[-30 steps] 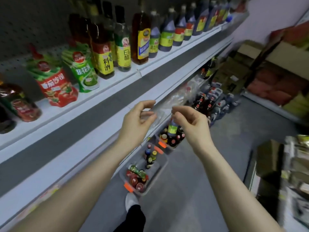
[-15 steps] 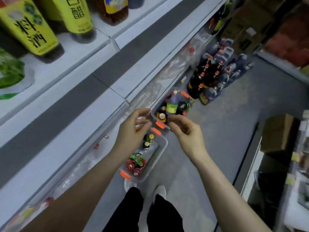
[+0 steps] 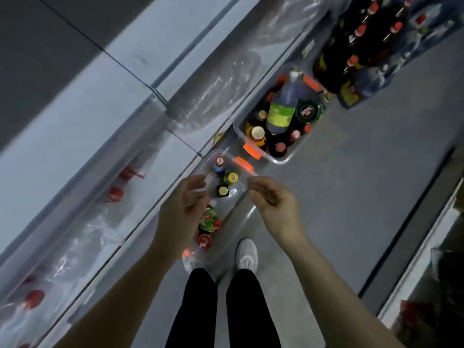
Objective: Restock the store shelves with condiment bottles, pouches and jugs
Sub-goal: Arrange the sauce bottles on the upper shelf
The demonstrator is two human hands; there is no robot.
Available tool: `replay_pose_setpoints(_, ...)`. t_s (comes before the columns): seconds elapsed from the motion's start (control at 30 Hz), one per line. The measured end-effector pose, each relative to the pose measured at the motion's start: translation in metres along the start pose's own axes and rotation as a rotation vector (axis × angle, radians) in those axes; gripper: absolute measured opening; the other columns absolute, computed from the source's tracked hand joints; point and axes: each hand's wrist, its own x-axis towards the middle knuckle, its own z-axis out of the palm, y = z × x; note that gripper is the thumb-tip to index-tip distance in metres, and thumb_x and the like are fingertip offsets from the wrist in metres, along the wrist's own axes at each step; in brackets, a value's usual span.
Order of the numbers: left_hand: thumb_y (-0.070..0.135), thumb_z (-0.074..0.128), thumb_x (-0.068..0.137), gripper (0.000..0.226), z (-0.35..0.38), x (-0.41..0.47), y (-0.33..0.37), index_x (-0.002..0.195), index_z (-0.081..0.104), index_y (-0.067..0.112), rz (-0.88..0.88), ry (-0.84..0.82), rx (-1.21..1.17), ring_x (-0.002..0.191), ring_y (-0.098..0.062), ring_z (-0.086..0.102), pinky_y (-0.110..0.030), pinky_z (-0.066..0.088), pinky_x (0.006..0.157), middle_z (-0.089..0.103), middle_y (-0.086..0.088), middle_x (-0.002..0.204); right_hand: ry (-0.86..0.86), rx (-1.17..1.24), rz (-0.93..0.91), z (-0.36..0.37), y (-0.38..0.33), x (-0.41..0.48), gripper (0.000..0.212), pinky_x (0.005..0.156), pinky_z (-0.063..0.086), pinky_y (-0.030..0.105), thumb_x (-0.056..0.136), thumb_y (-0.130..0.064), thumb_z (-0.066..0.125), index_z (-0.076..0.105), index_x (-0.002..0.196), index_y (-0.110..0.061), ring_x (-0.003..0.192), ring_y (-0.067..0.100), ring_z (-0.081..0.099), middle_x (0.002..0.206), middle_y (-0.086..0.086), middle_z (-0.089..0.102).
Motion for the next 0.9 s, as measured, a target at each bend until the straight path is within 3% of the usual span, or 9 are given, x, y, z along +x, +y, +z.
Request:
replay_pose_setpoints(0.13,0.012,0.066,0.094,0.034,0.025,0.041,-0.071,0.114,0.057,0.037,-0.034,0.003,0.060,0.101,0.001,0.065,-0.012,0.050,0.077,0.067,0.019,0.109,-0.008,-0.095,0.014,0.016,0.059,0.066,0.027,0.081,0.051,0.011,0.091,0.012,0.062,0.066,0.117,0.005,0.088,0.012,0.066,0.108,0.013,0.069)
replay_pose_setpoints(0.23,0.007,0.064,0.094,0.035,0.045,0.074,-0.124,0.121,0.058,0.028,-0.065,-0.013,0.034,0.108,-0.010,0.065,-0.029,0.055,0.089,0.066,0.010,0.115,-0.013,-0.207,0.008,0.031,0.103,0.112,0.031,0.100,0.053,0.034,0.091,0.000,0.069,0.068,0.121,-0.006,0.106,0.020,0.069,0.115,0.007,0.072)
replay_pose_setpoints(0.3,0.006,0.063,0.094,0.035,0.058,0.096,-0.155,0.123,0.057,0.025,-0.085,-0.031,0.037,0.109,-0.012,0.064,-0.038,0.055,0.094,0.064,0.008,0.116,-0.032,-0.248,-0.001,0.040,0.129,0.141,0.032,0.103,0.051,0.044,0.092,-0.001,0.069,0.067,0.123,-0.008,0.112,0.024,0.067,0.118,0.005,0.071)
replay_pose_setpoints(0.43,0.003,0.059,0.096,0.038,0.080,0.142,-0.206,0.130,0.053,0.018,-0.106,-0.083,0.018,0.115,-0.020,0.060,-0.047,0.049,0.103,0.059,0.000,0.122,-0.038,-0.371,-0.049,0.055,0.171,0.194,0.038,0.104,0.048,0.043,0.090,0.000,0.068,0.064,0.127,-0.007,0.117,0.024,0.063,0.119,0.006,0.068)
replay_pose_setpoints(0.53,0.005,0.057,0.097,0.042,0.094,0.173,-0.237,0.138,0.049,0.013,-0.100,-0.102,0.063,0.113,-0.015,0.058,-0.041,0.050,0.101,0.056,0.000,0.125,-0.061,-0.514,-0.058,0.065,0.192,0.231,0.044,0.106,0.045,0.037,0.092,-0.010,0.067,0.060,0.136,-0.011,0.124,0.022,0.059,0.131,0.008,0.066)
replay_pose_setpoints(0.7,-0.003,0.052,0.098,0.054,0.112,0.209,-0.264,0.148,0.034,0.005,-0.124,-0.123,0.077,0.108,-0.004,0.052,-0.005,0.045,0.081,0.047,0.004,0.125,-0.155,-0.711,-0.143,0.083,0.211,0.272,0.044,0.103,0.042,0.032,0.093,-0.019,0.064,0.060,0.137,-0.018,0.125,0.022,0.059,0.134,0.004,0.065)
replay_pose_setpoints(0.83,-0.007,0.048,0.098,0.046,0.119,0.226,-0.277,0.142,0.039,0.004,-0.081,-0.156,0.097,0.089,0.018,0.054,-0.002,0.043,0.077,0.051,0.014,0.113,-0.181,-0.747,-0.220,0.095,0.225,0.285,0.046,0.093,0.040,0.024,0.089,-0.022,0.069,0.060,0.135,-0.020,0.121,0.022,0.059,0.130,0.003,0.067)
replay_pose_setpoints(0.9,-0.012,0.044,0.095,0.044,0.121,0.229,-0.282,0.135,0.047,0.007,-0.035,-0.183,0.116,0.091,0.017,0.055,-0.007,0.044,0.080,0.055,0.013,0.107,-0.163,-0.722,-0.237,0.099,0.230,0.288,0.050,0.093,0.038,0.020,0.087,-0.023,0.073,0.060,0.136,-0.020,0.123,0.020,0.058,0.132,0.001,0.066)
